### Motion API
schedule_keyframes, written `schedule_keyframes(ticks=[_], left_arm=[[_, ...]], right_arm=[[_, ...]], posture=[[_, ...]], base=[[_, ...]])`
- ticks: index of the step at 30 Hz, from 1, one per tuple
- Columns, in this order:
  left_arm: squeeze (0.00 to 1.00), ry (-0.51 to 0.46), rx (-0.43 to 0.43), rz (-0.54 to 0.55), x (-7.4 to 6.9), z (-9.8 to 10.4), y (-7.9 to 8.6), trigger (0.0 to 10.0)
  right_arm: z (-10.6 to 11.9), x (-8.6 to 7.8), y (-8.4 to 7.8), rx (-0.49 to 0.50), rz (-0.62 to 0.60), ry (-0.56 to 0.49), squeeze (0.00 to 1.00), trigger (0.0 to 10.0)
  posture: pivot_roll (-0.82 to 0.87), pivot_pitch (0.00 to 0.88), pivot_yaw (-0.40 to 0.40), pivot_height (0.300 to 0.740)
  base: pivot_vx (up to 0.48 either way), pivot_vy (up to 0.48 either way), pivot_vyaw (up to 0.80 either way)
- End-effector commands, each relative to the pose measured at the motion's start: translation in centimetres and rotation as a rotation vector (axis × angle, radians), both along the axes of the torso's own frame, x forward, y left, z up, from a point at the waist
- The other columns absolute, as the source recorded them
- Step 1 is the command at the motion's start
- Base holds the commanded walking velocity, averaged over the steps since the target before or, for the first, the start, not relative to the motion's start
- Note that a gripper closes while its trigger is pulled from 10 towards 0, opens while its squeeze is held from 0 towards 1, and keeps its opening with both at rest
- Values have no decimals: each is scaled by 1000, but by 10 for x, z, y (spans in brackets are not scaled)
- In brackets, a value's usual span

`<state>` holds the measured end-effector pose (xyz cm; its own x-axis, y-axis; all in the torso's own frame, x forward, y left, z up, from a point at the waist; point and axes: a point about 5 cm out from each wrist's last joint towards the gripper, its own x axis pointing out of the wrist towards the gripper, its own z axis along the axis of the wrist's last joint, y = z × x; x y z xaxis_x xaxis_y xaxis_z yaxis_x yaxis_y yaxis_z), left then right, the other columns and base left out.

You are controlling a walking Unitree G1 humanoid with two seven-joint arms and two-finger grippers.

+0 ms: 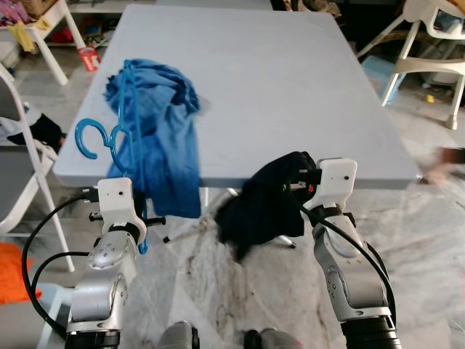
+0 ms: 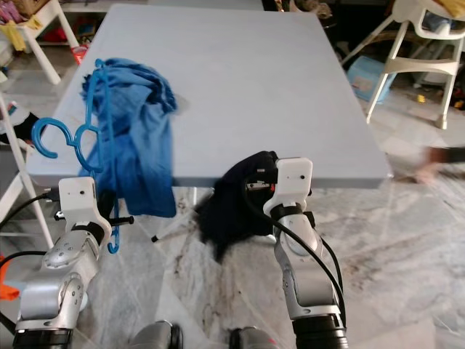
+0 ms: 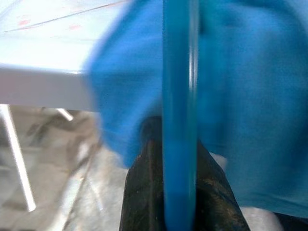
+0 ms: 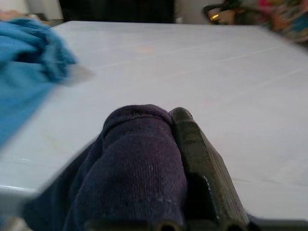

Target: Hang hanger

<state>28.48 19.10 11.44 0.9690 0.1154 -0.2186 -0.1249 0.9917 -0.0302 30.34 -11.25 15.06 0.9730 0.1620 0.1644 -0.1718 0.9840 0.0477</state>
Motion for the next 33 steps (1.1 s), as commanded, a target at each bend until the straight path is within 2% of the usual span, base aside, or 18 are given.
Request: schedule_keyframes(ticks=[1,9,18,25,28,32,33], left_arm=[[0,4,2,-1,-3,-2,-1,10000],[0,-13,44,-13,-5,-1,-3,10000],[0,-2,39,14,-11,-4,-1,10000],[0,-21,110,0,-15,-1,-1,10000],[0,-28,133,-14,-17,0,-2,10000],[0,-29,132,-13,-20,-1,-2,10000],[0,-30,133,-9,-21,0,-2,10000]], right_arm=[[7,-2,0,-4,8,-34,0,10000],[7,-1,1,-20,25,-33,0,10000],[9,2,0,-33,43,-37,0,10000],[6,3,3,-26,65,0,0,10000],[8,6,1,-18,46,17,0,10000],[16,13,1,-77,77,-8,0,10000],[23,19,3,-90,106,-22,0,10000]], posture=[[-29,199,-19,740],[-26,204,-29,740],[-11,211,-42,740],[-4,215,-44,740],[6,221,-43,740],[15,224,-46,740],[18,227,-50,740]], base=[[0,0,0],[0,0,0],[0,0,0],[0,0,0],[0,0,0],[0,0,0],[0,0,0]])
